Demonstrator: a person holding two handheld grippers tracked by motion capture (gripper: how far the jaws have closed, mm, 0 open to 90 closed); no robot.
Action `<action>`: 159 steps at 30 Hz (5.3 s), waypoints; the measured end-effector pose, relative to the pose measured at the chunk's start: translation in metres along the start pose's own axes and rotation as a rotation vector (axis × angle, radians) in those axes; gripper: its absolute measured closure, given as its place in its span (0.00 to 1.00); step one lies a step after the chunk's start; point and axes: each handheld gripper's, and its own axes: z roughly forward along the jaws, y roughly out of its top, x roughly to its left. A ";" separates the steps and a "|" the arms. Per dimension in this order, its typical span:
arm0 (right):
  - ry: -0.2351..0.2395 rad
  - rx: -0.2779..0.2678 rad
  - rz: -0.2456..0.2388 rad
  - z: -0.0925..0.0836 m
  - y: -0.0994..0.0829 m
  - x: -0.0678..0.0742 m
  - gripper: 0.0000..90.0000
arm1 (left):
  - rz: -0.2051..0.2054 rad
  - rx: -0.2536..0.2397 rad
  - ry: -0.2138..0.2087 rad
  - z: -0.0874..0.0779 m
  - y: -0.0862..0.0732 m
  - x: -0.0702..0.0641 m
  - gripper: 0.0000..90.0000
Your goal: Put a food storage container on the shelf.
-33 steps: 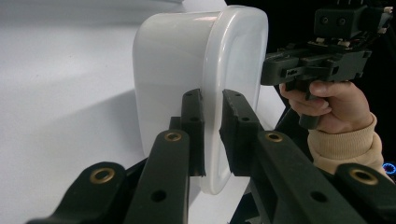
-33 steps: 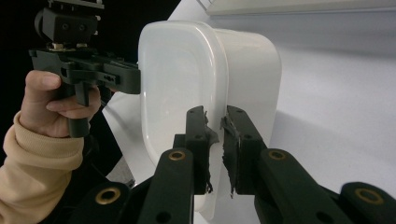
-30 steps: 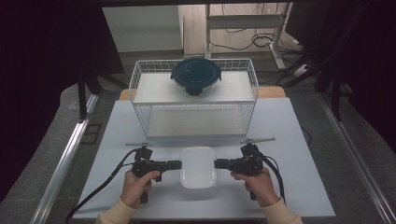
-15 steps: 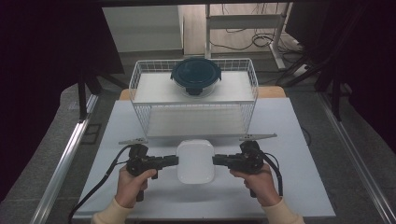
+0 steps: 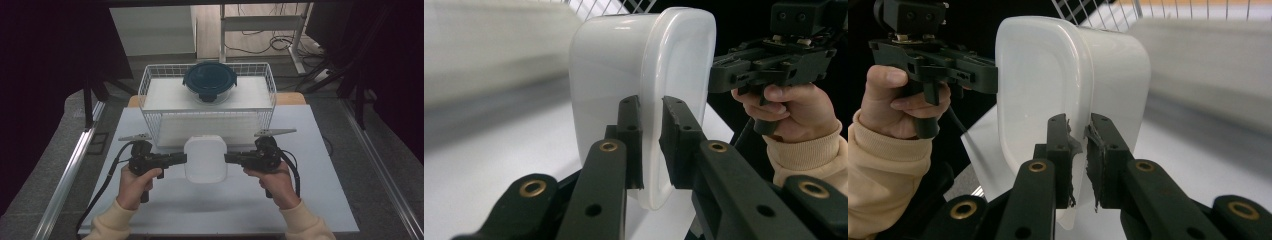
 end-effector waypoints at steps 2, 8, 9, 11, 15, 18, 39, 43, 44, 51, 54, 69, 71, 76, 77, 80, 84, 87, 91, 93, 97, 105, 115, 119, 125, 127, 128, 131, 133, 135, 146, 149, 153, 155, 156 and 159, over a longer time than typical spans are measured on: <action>0.004 -0.016 -0.011 -0.005 0.010 0.005 0.89 | 0.016 -0.012 -0.003 -0.004 0.010 -0.005 0.89; 0.004 -0.048 -0.043 -0.017 0.033 0.013 0.89 | 0.054 -0.037 0.010 -0.010 0.032 -0.016 0.89; 0.003 -0.053 -0.051 -0.018 0.036 0.013 0.89 | 0.058 -0.039 0.010 -0.010 0.035 -0.016 0.88; 0.001 -0.058 -0.051 -0.020 0.042 0.014 0.89 | 0.064 -0.044 0.013 -0.011 0.041 -0.018 0.88; -0.011 -0.062 -0.063 -0.023 0.053 0.016 0.89 | 0.073 -0.051 0.019 -0.012 0.052 -0.019 0.88; -0.017 -0.060 -0.074 -0.025 0.062 0.018 0.89 | 0.071 -0.060 0.011 -0.014 0.058 -0.020 0.88; -0.042 -0.080 -0.122 -0.036 0.109 0.033 0.89 | 0.087 -0.084 -0.003 -0.031 0.104 -0.030 0.88; -0.049 -0.082 -0.130 -0.040 0.118 0.036 0.89 | 0.101 -0.083 0.010 -0.033 0.114 -0.035 0.88; -0.052 -0.081 -0.133 -0.041 0.120 0.036 0.89 | 0.102 -0.085 0.011 -0.033 0.118 -0.036 0.88; -0.045 -0.095 -0.129 -0.046 0.144 0.036 0.89 | 0.098 -0.089 0.008 -0.035 0.142 -0.037 0.88; -0.046 -0.094 -0.130 -0.047 0.154 0.034 0.89 | 0.095 -0.088 0.009 -0.035 0.152 -0.037 0.88; 0.009 -0.147 -0.084 -0.040 0.185 0.010 0.89 | 0.079 -0.087 0.040 -0.029 0.189 -0.025 0.88; 0.009 -0.149 -0.080 -0.039 0.186 0.005 0.89 | 0.076 -0.083 0.039 -0.027 0.191 -0.023 0.88; 0.009 -0.152 -0.079 -0.038 0.188 0.000 0.89 | 0.065 -0.081 0.025 -0.023 0.194 -0.018 0.88; 0.009 -0.155 -0.081 -0.037 0.189 -0.001 0.89 | 0.064 -0.082 0.026 -0.023 0.195 -0.017 0.87; 0.021 -0.167 -0.069 -0.036 0.190 -0.006 0.89 | 0.055 -0.083 0.021 -0.021 0.200 -0.013 0.88; 0.041 -0.195 -0.052 -0.036 0.188 -0.012 0.89 | 0.045 -0.083 -0.007 -0.021 0.205 -0.010 0.88; 0.035 -0.209 -0.047 -0.036 0.186 -0.013 0.89 | 0.049 -0.080 -0.006 -0.020 0.207 -0.012 0.88; 0.045 -0.225 -0.044 -0.036 0.187 -0.013 0.89 | 0.051 -0.091 -0.003 -0.023 0.209 -0.014 0.87; 0.056 -0.236 -0.047 -0.036 0.188 -0.014 0.89 | 0.048 -0.095 -0.007 -0.023 0.211 -0.013 0.87; 0.060 -0.258 -0.032 -0.032 0.194 -0.020 0.89 | 0.019 -0.087 0.012 -0.018 0.216 -0.006 0.88; 0.092 -0.281 0.065 -0.023 0.200 -0.042 0.88 | -0.080 -0.103 -0.019 -0.006 0.229 0.017 0.86; 0.127 -0.348 0.248 -0.002 0.202 -0.081 0.80 | -0.217 -0.113 -0.002 0.023 0.238 0.050 0.78; 0.151 -0.368 0.294 0.003 0.201 -0.090 0.79 | -0.249 -0.135 -0.044 0.026 0.236 0.059 0.75; 0.119 -0.401 0.254 -0.002 0.201 -0.085 0.58 | -0.237 -0.186 -0.008 0.020 0.234 0.057 0.58; 0.103 -0.432 0.221 -0.011 0.201 -0.084 0.51 | -0.199 -0.194 0.027 0.014 0.234 0.054 0.49; 0.085 -0.434 0.205 -0.015 0.200 -0.083 0.49 | -0.177 -0.197 0.034 0.010 0.233 0.051 0.47; 0.026 -0.412 0.144 -0.029 0.196 -0.079 0.44 | -0.121 -0.209 0.034 -0.002 0.227 0.042 0.40; -0.003 -0.379 0.104 -0.036 0.192 -0.075 0.42 | -0.094 -0.218 0.046 -0.010 0.220 0.037 0.36; -0.033 -0.348 0.054 -0.041 0.187 -0.068 0.41 | -0.052 -0.209 0.086 -0.016 0.212 0.033 0.33; -0.146 -0.268 -0.148 -0.057 0.157 -0.037 0.35 | 0.058 -0.180 0.134 -0.038 0.163 0.022 0.29; -0.173 -0.244 -0.175 -0.060 0.145 -0.032 0.33 | 0.092 -0.155 0.145 -0.040 0.146 0.016 0.28; -0.200 -0.216 -0.204 -0.067 0.123 -0.026 0.31 | 0.135 -0.136 0.150 -0.043 0.122 0.010 0.28; -0.211 -0.207 -0.218 -0.071 0.110 -0.024 0.30 | 0.147 -0.124 0.152 -0.043 0.109 0.008 0.27; -0.214 -0.199 -0.226 -0.072 0.103 -0.023 0.29 | 0.151 -0.114 0.153 -0.042 0.103 0.007 0.27; -0.229 -0.176 -0.244 -0.076 0.079 -0.022 0.28 | 0.166 -0.090 0.166 -0.041 0.082 0.007 0.27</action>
